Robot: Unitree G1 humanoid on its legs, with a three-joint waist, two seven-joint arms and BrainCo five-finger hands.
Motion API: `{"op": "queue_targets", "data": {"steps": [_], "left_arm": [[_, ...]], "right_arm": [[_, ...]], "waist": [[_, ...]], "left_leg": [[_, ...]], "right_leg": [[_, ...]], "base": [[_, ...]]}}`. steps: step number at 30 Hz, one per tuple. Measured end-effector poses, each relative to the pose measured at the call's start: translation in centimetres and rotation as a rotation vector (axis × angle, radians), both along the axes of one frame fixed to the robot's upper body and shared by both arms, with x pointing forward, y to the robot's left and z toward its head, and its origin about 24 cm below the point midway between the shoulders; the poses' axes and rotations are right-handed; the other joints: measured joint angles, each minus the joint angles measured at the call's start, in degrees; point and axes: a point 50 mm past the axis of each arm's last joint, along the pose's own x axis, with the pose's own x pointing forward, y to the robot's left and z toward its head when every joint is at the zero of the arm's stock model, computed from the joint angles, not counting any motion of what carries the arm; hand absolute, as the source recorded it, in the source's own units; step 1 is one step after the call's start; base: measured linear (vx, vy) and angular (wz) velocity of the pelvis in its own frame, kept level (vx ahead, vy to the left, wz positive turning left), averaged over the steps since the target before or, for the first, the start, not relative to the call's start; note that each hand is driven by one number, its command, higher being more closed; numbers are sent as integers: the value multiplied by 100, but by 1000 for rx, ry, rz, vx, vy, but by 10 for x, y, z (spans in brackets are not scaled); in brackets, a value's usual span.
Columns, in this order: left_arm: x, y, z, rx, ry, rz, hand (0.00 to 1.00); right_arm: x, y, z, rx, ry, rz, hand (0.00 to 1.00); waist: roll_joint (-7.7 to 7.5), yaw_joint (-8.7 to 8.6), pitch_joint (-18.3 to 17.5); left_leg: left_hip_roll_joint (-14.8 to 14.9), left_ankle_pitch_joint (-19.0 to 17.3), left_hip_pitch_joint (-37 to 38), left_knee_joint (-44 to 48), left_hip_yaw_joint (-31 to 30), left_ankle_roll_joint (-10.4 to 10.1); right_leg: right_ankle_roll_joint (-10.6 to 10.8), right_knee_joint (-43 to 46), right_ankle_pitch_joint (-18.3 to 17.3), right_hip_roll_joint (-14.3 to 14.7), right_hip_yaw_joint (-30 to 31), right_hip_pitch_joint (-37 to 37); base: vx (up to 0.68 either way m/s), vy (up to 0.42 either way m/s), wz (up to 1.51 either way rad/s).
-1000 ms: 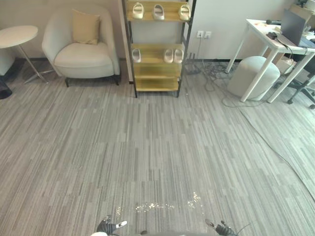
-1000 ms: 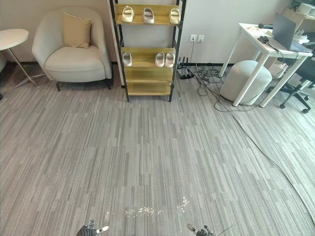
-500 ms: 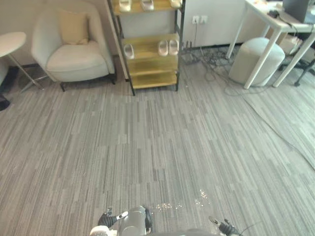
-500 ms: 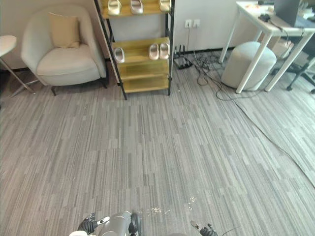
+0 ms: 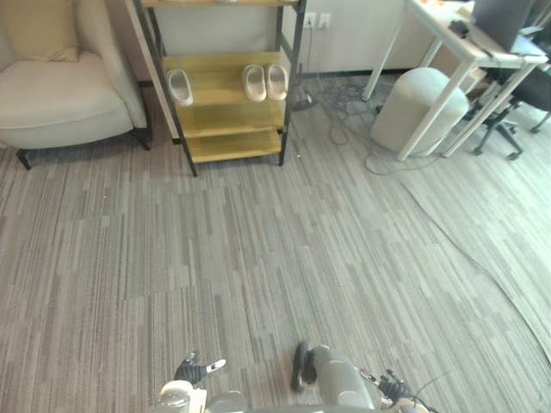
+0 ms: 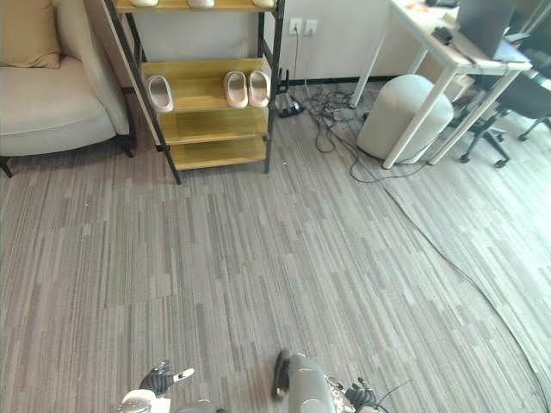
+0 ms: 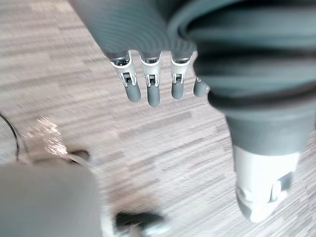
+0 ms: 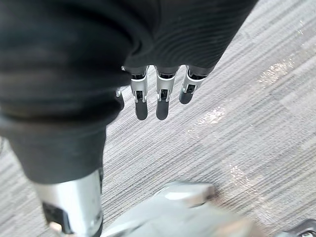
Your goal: Organize the slippers on the shoe rack
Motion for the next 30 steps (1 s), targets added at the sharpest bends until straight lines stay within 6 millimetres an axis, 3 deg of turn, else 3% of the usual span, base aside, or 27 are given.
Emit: {"op": "queue_targets", "data": {"steps": [1,2,4,5,6,8,10,13,14,15,16,17,19,21,22,24,27,28,29,30], "left_arm": [[4,-13,-1,-32,-9,0,0],[5,-22,-1,-57,-18,-4,0],[9,-36,-1,-112,-43,39,0],[11,-35,0,-121,-54,70,0],[10,-32,0,-123,-62,100,0],[15,-29,3,-127,-89,105,0],[26,-29,9,-134,-144,104,0],[30,-30,12,-136,-168,100,0],[30,-30,11,-135,-165,97,0],[27,-33,10,-136,-154,81,0],[24,-33,8,-135,-138,77,0],[23,-27,8,-119,-129,73,0],[19,-18,7,-94,-113,67,0],[18,-14,6,-81,-100,56,0],[10,-16,1,-71,-37,15,0],[9,-16,0,-71,-33,17,0],[10,-19,0,-80,-34,17,0],[10,-25,-1,-95,-33,19,0],[5,-26,-2,-96,-20,18,0],[4,-20,-2,-82,-21,16,0]], "right_arm": [[4,-7,2,-15,-3,4,0],[5,-9,3,-19,-8,4,0],[10,-12,5,-27,-28,-5,0],[10,-13,5,-29,-25,-4,0],[11,-13,6,-31,-32,3,0],[12,-9,6,-25,-39,4,0],[18,-7,7,-21,-61,1,0],[29,-3,9,-9,-89,-12,0],[32,1,9,2,-97,-9,0],[33,4,8,9,-91,-5,0],[32,7,7,17,-91,-3,0],[32,12,6,29,-85,-4,0],[25,22,2,56,-65,-2,0],[29,27,2,68,-76,2,0],[32,27,4,63,-93,40,0],[36,27,5,58,-105,53,0],[44,21,9,40,-133,56,0],[49,14,12,21,-146,62,0],[52,14,13,21,-151,65,0],[49,19,11,38,-151,49,0]], "waist": [[315,-12,23],[386,-46,-2],[546,-87,27],[562,-86,40],[536,-61,67],[420,-2,122],[322,135,130],[297,171,141],[283,182,139],[359,301,85],[359,361,39],[264,378,-37],[-41,368,-198],[-151,401,-214],[-101,320,-201],[-93,319,-214],[31,244,-137],[226,206,-74],[225,183,-87],[41,108,-130]], "left_leg": [[228,2,87,54,-114,-100],[306,102,-39,299,-260,-268],[522,472,-625,1819,-549,-263],[639,954,-961,2810,-600,-119],[856,1150,-1340,3824,-619,-69],[1074,922,-1830,4644,-365,-24],[1068,725,-2502,4334,-88,100],[630,691,-2836,2532,-71,113],[387,901,-2811,1477,-108,115],[145,1571,-2736,310,-252,285],[95,1825,-2705,347,-318,545],[-4,1811,-2708,555,-358,602],[-185,1418,-2671,751,-219,644],[-278,1165,-2348,815,-154,755],[-417,846,-1179,354,-259,896],[-374,843,-893,145,-299,890],[-156,737,-597,16,-450,870],[63,563,-366,-146,-563,760],[127,503,-308,-219,-573,664],[40,404,-262,-135,-657,507]], "right_leg": [[-47,367,-220,144,-167,-12],[-53,416,-509,153,-203,24],[-143,399,-874,287,-325,316],[-177,265,-978,359,-311,626],[-241,49,-1076,427,-306,1062],[-266,-303,-1203,448,-290,1773],[-227,-838,-1214,441,-187,2378],[-85,-1151,-1279,327,-107,2762],[8,-1244,-1343,250,-75,2853],[194,-1306,-1518,236,47,2976],[302,-1159,-1721,222,181,2995],[414,-830,-2014,99,250,2988],[640,173,-2335,-182,347,2592],[862,1866,-2276,-346,587,1982],[726,3520,-2533,-514,295,1377],[565,3012,-2601,-469,40,1021],[401,2119,-2480,-325,-154,564],[409,1674,-2322,-98,-89,485],[520,841,-1878,21,171,426],[495,528,-1139,-133,308,386]], "base": [[678,-215,30],[562,-173,13],[539,-168,17],[634,-192,8],[511,-157,1],[371,-124,1],[503,-100,-11],[332,34,-11],[434,177,-30],[539,231,-43],[602,241,-45],[572,180,-18],[525,137,-7],[707,198,1],[964,213,36],[627,48,32],[404,-104,14],[409,-124,5],[546,-224,42],[374,-171,58]]}}
